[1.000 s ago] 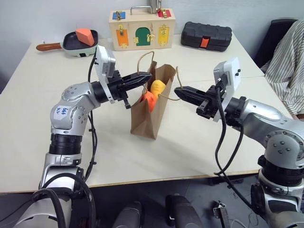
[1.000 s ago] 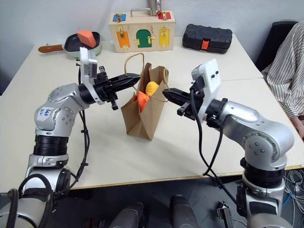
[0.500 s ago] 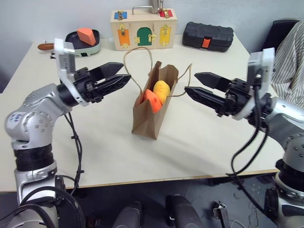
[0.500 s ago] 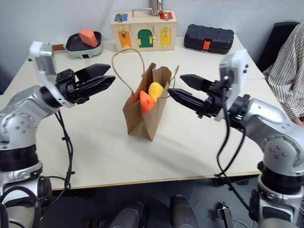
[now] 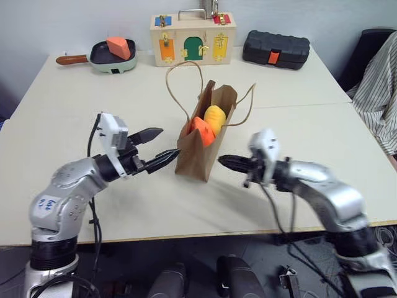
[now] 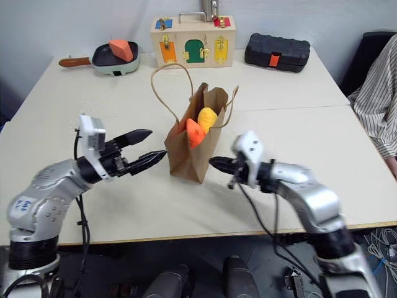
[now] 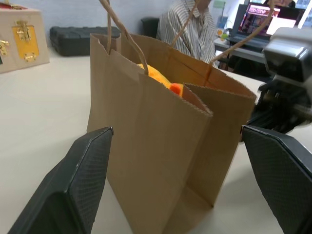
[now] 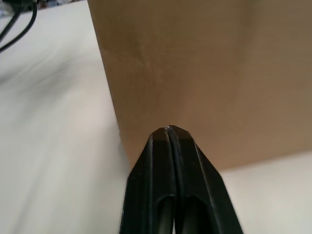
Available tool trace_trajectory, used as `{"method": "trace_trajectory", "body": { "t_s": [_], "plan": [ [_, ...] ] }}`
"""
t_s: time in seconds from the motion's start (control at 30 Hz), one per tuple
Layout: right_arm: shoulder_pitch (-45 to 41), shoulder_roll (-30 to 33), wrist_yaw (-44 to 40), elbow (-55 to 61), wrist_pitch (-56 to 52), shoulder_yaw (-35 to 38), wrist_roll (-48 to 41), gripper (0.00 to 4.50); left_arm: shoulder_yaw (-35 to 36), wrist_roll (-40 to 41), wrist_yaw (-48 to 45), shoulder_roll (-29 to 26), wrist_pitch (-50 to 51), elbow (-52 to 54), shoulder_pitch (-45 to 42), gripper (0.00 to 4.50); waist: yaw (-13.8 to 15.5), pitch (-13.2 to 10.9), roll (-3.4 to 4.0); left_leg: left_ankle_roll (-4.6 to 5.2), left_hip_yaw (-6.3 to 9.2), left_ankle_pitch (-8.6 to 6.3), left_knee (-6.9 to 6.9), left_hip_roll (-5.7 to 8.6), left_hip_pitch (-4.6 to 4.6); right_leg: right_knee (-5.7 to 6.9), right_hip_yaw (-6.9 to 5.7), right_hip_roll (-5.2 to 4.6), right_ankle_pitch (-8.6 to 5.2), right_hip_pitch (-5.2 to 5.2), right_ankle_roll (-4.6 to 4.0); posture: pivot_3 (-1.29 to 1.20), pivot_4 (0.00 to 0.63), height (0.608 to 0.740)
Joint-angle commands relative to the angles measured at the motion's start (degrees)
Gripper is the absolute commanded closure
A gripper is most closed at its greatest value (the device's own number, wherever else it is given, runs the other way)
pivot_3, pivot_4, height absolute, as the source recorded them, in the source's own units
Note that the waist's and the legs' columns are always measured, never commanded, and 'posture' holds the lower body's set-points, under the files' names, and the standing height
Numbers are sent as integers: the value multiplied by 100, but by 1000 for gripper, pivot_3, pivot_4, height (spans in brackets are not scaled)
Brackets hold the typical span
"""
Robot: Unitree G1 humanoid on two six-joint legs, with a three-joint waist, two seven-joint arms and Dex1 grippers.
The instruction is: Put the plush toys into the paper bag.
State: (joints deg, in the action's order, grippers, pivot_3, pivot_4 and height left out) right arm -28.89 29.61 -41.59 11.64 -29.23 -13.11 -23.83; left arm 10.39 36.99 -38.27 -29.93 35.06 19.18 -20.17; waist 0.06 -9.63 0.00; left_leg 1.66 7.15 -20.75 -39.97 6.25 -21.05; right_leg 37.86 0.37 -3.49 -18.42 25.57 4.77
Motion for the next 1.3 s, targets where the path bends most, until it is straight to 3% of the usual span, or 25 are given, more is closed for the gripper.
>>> {"method": "trace_trajectory", "body": {
  "t_s": [0.03, 0.23, 0.33, 0.67, 0.77, 1.17, 1.3],
  "plan": [
    [-294, -267, 92, -297, 392, -108, 451, 4469, -138, -62, -34, 56, -191, 56, -126, 123, -7, 0, 0, 0, 2, 0, 1, 0, -1, -2, -2, 0, 0, 0, 0, 0, 150, 740],
    [-408, -554, 73, -473, 450, -104, 688, 4469, -508, -287, -94, 156, -369, 30, -78, 123, -22, 0, 0, 0, 4, 0, 1, -1, -1, -2, -5, 1, 0, -1, 0, 0, 150, 740],
    [-412, -621, 46, -482, 419, -95, 728, 4469, -690, -772, 212, 439, -779, -487, -331, 123, -9, 0, 0, 0, 3, 0, -1, 0, 2, -1, -5, 0, 0, -2, 0, 0, 150, 740],
    [-434, -746, -29, -571, 484, -96, 901, 4469, -833, -1302, 496, 993, -1291, -1366, -819, 123, -23, 0, 0, 0, 4, 0, -2, 0, 0, 2, -6, 1, 0, 0, 0, 0, 150, 740],
    [-393, -738, -64, -516, 472, -74, 917, 4500, -964, -1419, 431, 1038, -1370, -1511, -883, 690, -25, 0, 0, 0, 3, 0, -2, 0, 0, 2, -5, 1, 0, 0, 0, 0, 150, 740],
    [131, -359, -224, 255, 441, 439, 682, 4500, -894, -1428, 69, 1005, -1506, -1928, -1133, 4472, 6, 1, -1, 0, 6, 0, -5, 2, -2, 0, -7, -1, 0, -2, 0, 0, 150, 740],
    [753, 257, -388, 1215, 102, 1371, 86, 4500, -814, -994, -876, 774, -1439, -2026, -1389, 4472, 23, 0, -1, 0, 7, 0, -3, 3, -4, 0, -6, -1, 0, 0, 0, 0, 150, 740]
  ]
}}
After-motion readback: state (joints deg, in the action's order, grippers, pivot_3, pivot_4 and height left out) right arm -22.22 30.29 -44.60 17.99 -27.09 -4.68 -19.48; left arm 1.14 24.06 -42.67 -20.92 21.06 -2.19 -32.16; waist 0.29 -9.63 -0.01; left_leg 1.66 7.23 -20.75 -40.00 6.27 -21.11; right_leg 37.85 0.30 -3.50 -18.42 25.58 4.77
